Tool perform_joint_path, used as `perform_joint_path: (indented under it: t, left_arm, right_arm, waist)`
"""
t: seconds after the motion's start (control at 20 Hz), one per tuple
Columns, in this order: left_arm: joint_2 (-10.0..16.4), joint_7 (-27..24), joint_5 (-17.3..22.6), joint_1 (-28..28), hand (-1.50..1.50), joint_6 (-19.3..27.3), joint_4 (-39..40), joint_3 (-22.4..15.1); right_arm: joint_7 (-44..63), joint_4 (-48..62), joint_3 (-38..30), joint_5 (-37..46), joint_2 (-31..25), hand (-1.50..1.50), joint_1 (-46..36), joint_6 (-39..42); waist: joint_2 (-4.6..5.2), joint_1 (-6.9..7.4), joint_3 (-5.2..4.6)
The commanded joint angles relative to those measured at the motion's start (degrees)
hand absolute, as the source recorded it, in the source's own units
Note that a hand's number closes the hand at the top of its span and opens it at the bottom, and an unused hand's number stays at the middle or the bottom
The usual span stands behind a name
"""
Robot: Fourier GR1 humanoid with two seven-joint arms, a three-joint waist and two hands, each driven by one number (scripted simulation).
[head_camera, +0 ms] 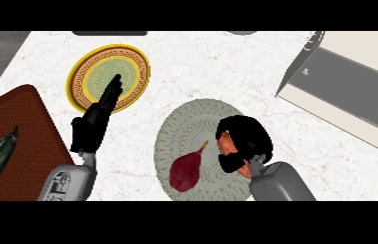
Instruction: Pick the sweet potato from the placemat and place it in the tiered shelf
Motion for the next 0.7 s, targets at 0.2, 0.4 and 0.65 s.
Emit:
perform_joint_path:
  t: [0.2,0.4,0.65]
  left_arm:
    - [-0.6,1.2,-0.9,4.1,0.00,-0.3,-5.7,-0.9]
    - [-1.3,1.0,-0.4,0.1,0.00,-0.5,-1.0,-0.7]
    - [-1.8,0.0,-1.6,0.0,0.00,0.5,0.3,-1.1]
  right_arm:
    - [-1.7,-3.0,-0.4,3.1,2.4,1.50,1.6,-1.1]
    - [19.7,-0.1,-2.9,3.9,2.8,1.50,-2.6,-14.9]
    - [36.0,-0.2,2.2,7.8,2.9,1.50,-6.1,-30.0]
  waist:
    - [0.10,0.09,0.05]
    - [-0.03,0.46,0.03]
    - [0.15,0.99,0.02]
